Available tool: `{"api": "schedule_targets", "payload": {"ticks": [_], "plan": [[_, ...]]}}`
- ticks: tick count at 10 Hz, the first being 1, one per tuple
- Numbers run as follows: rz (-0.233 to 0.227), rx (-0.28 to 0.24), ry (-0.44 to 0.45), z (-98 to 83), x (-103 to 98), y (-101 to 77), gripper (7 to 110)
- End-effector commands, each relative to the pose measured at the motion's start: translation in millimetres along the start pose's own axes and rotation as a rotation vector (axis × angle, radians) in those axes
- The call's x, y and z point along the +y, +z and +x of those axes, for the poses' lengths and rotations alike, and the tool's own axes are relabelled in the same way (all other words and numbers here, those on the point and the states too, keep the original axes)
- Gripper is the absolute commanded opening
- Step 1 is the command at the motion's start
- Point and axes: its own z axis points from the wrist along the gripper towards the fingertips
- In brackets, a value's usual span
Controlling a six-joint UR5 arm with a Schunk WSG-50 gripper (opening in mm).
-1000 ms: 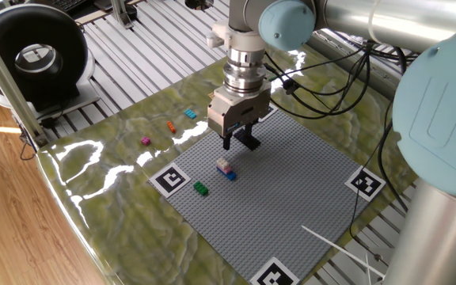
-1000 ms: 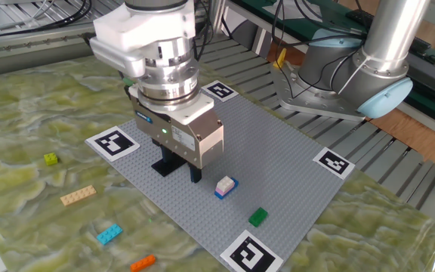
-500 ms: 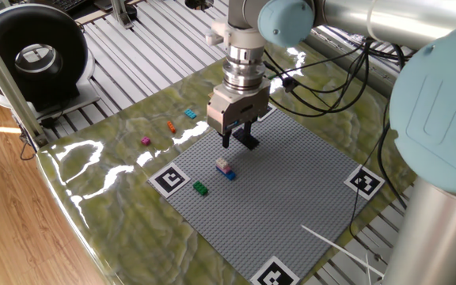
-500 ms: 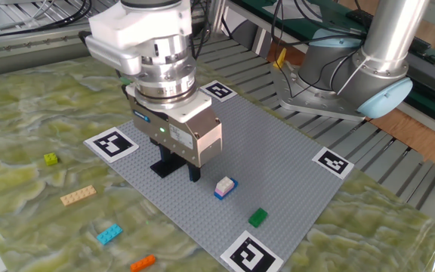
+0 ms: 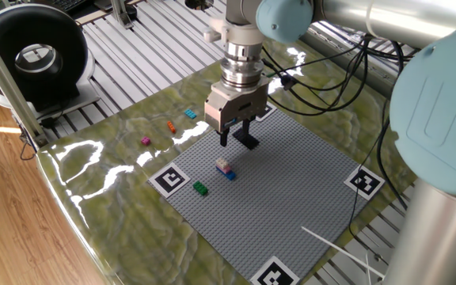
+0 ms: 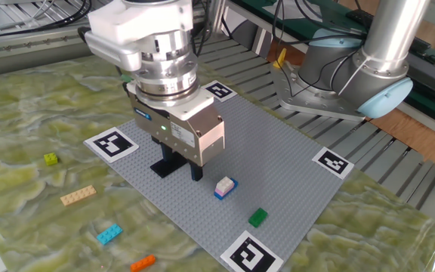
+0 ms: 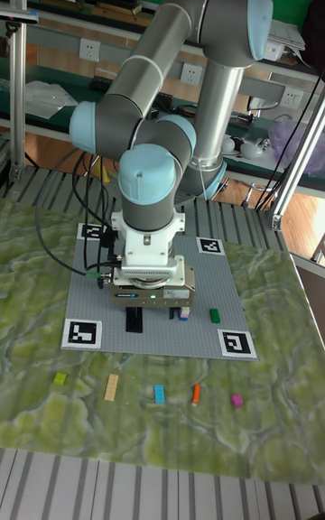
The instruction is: Stack small Lego blocks randomly, one at a time
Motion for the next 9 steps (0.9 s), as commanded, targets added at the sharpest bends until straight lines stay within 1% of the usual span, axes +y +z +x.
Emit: {"api": "schedule_targets", "payload": {"ticks": [1, 4, 6, 9], "plan": [[-0.007, -0.007, 0.021, 1.2, 4.1, 0.5, 66], [-0.007, -0.011, 0.022, 4.3, 3.1, 5.8, 66], [-0.011, -0.020, 0.020, -0.9, 6.9, 7.0, 66], [-0.016, -0.010, 0.039, 3.8, 10.4, 7.7, 66]]}}
